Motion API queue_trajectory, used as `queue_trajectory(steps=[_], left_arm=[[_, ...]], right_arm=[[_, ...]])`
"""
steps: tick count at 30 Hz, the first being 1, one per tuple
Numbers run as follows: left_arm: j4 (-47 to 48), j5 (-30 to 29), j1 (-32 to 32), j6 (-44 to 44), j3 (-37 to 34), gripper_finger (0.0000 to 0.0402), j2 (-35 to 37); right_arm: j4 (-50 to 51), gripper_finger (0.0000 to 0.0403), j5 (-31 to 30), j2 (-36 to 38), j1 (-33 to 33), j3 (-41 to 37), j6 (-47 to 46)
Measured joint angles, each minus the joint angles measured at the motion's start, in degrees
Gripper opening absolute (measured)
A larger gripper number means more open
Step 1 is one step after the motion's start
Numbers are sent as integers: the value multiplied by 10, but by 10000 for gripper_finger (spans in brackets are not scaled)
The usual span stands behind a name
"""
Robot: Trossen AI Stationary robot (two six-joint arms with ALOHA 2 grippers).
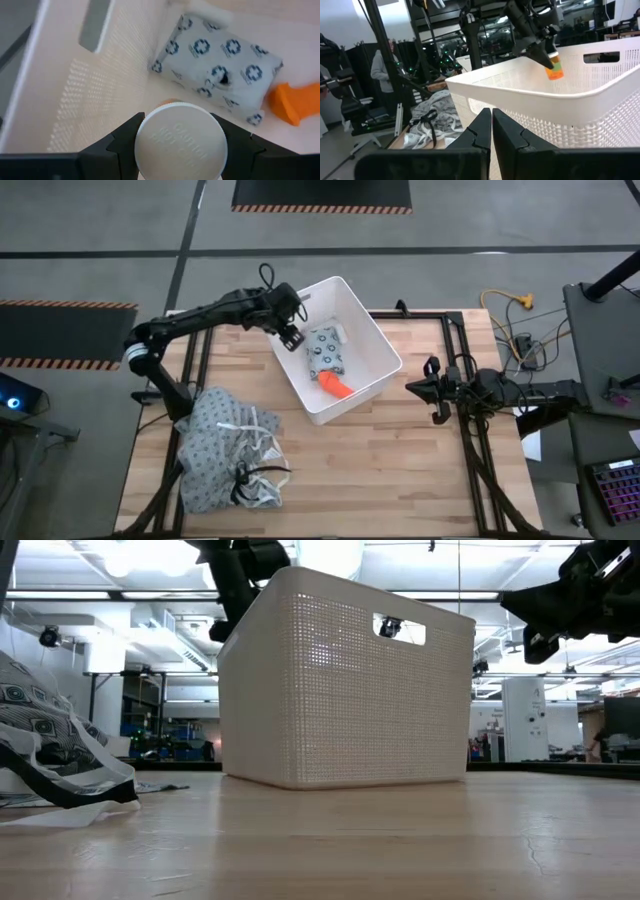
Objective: Pick & place medical supplies in basket/bin
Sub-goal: Put the orange pill bottle into the white bin, then return to Home Position
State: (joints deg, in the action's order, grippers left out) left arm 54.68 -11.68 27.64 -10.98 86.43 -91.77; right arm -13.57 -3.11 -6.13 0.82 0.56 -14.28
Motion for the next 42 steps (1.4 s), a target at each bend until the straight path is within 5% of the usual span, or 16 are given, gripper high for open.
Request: queue_trajectory(steps=[18, 28, 35, 42], left_arm=[[13, 17, 0, 0, 0, 190, 1], [22, 27, 1, 0, -1, 282, 1], [16, 28, 0, 0, 19, 294, 12], [-143, 27, -49, 96, 28, 294, 71]], right_arm=[[1, 9, 0, 0, 0, 0, -19], [1, 9, 0, 0, 0, 0, -19], [0, 9, 0, 0, 0, 0, -21], [-4, 9, 0, 0, 0, 0, -23]])
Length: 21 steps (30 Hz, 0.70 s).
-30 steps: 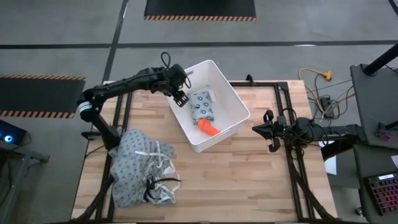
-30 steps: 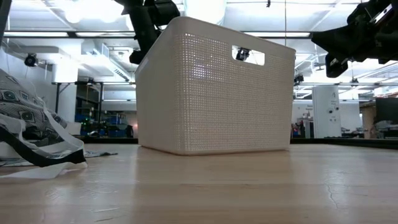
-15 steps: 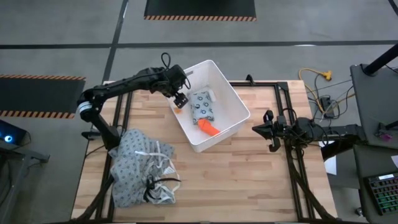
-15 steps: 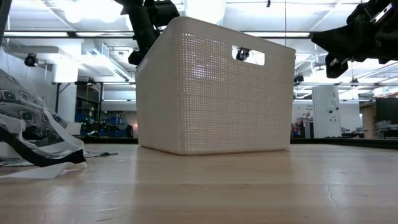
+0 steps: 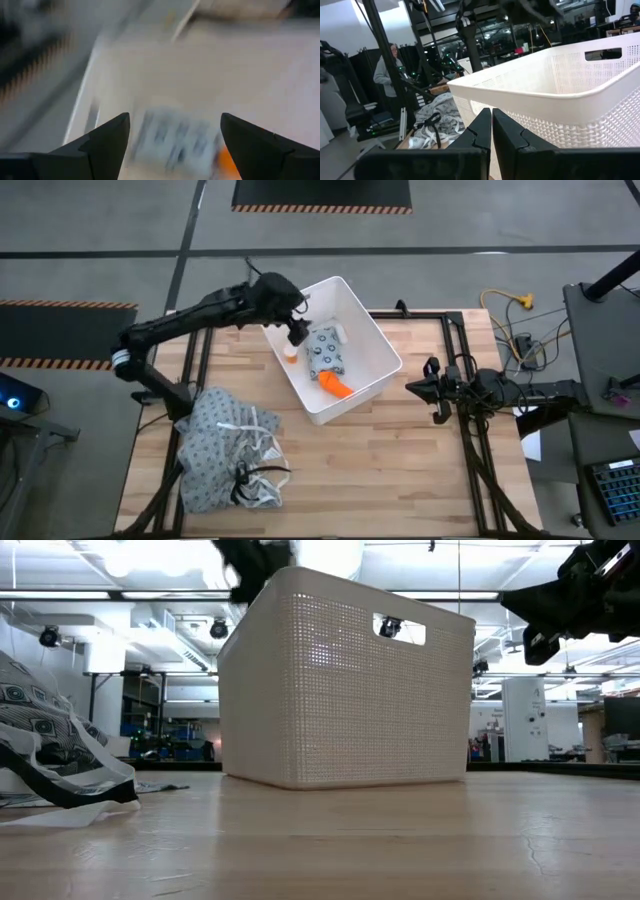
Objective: Pick & place medical supplies in basket/bin
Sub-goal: Return to Home Position
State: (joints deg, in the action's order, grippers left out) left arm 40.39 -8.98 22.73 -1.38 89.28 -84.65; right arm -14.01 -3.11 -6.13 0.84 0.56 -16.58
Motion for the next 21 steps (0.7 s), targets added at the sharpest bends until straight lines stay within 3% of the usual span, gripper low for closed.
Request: queue_trajectory(steps=[4, 9, 16, 21], left_arm=[[-150, 7, -47, 40, -36, 294, 68], [-246, 69, -74, 23, -127, 274, 160], [-308, 156, -115, -25, -325, 199, 336], [-397, 164, -153, -30, -477, 136, 465]], right_arm=[[2, 9, 1, 0, 0, 0, 4], [5, 9, 1, 0, 0, 0, 21], [5, 9, 2, 0, 0, 0, 104], [5, 9, 1, 0, 0, 0, 181]])
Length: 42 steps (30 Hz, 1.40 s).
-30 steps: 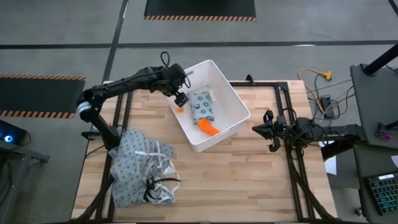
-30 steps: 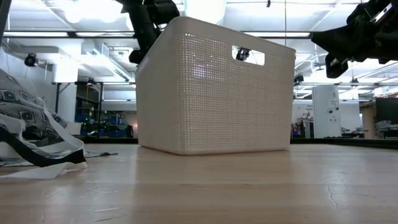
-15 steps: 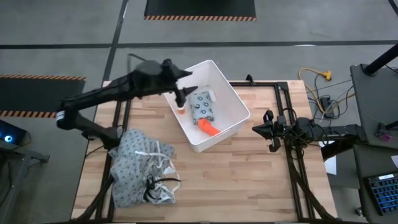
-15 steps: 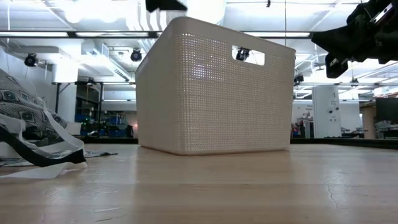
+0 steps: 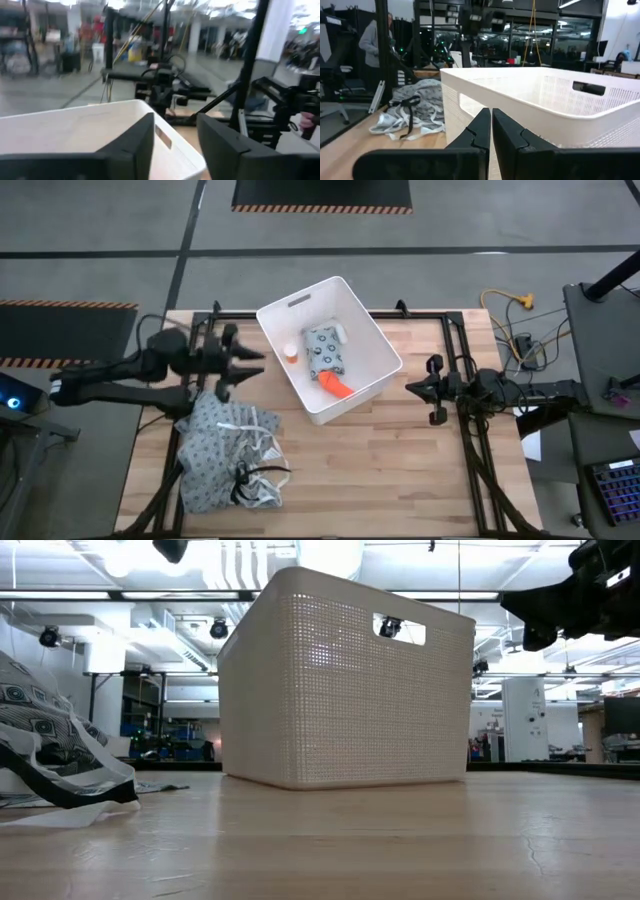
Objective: Pick & place medical supplies in basket/bin
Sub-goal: Return to Home Position
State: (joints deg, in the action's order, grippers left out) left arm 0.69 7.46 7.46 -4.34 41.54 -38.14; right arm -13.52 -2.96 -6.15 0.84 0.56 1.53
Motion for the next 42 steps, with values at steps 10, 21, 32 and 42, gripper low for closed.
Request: queue_trajectory(steps=[10, 21, 32, 42], left_arm=[[-159, 0, -34, -12, -280, 7, 180], [-114, -5, -34, -22, -407, 6, 371], [-86, -5, -33, -7, -409, 6, 371], [-82, -21, -33, -9, -408, 6, 371]], right_arm=[[-3, 9, 0, 0, 0, 0, -23], [-7, 9, 10, 1, 0, 0, -49], [55, 9, 94, -1, 0, 0, -67], [61, 9, 90, -1, 0, 0, -54]])
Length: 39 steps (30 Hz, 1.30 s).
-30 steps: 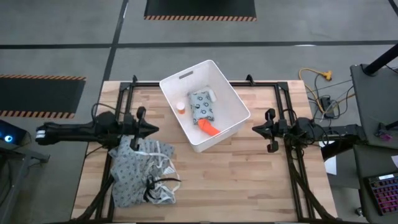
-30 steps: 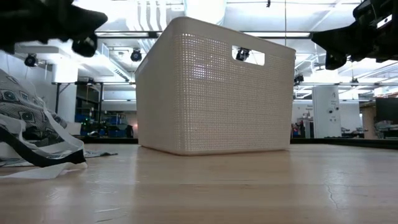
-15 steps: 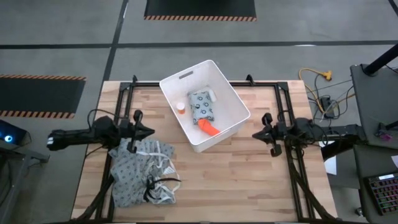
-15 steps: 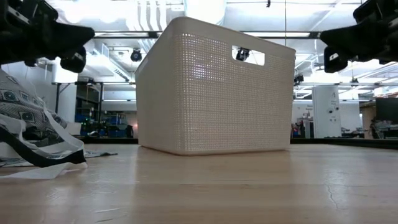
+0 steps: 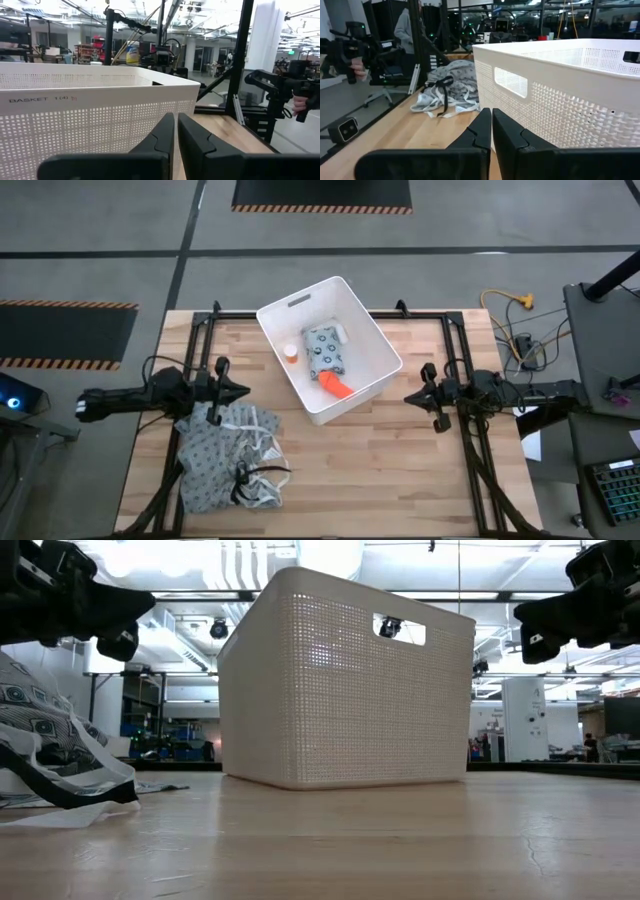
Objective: Pick & place medical supplies in basket/bin
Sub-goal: Return to Home Position
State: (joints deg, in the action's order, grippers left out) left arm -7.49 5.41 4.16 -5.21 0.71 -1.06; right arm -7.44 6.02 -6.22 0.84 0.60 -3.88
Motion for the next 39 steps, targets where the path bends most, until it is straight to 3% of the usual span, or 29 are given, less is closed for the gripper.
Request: queue_trajectory(steps=[39], left_arm=[[2, 0, 0, 0, -1, 6, -109]], right_arm=[[-1, 9, -1, 1, 0, 0, -4]])
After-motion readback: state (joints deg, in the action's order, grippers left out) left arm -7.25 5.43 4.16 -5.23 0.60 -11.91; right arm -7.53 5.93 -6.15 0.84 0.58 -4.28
